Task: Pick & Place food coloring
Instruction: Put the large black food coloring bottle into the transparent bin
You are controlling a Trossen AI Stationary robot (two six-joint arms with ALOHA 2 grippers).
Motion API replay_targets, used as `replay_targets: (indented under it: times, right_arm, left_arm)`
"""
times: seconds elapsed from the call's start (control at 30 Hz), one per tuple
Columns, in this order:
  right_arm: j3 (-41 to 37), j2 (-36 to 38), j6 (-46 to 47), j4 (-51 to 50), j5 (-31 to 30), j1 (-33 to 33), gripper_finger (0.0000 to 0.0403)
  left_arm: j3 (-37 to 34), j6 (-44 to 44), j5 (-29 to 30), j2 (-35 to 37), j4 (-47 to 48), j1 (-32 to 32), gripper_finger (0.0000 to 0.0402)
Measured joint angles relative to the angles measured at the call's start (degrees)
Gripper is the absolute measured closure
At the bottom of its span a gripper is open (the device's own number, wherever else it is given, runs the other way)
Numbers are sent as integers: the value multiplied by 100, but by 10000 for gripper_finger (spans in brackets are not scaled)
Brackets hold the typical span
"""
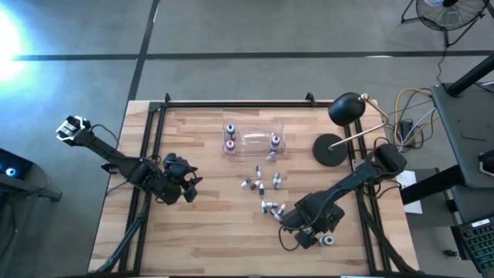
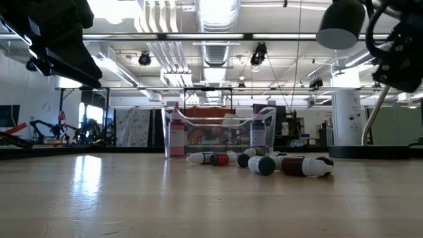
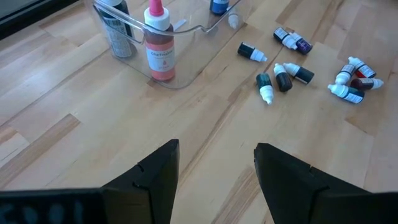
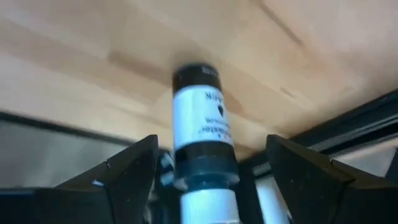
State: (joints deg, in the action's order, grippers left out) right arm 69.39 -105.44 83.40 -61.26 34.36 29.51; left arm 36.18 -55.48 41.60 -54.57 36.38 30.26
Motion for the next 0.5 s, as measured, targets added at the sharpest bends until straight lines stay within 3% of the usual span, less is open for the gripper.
replay_targets:
  times: [0.13, 0.3, 0.5]
  right_arm:
    - [69, 248, 1148, -1, -874, 160, 108]
    - [78, 781, 3247, -407, -1960, 516, 114]
    - [74, 1446, 4856, -594, -1975, 1043, 116]
  left_arm:
    - [0, -2, 0, 0, 0, 0, 218]
    - [0, -2, -1, -2, 0, 0, 218]
    - [0, 33, -7, 0, -2, 0, 218]
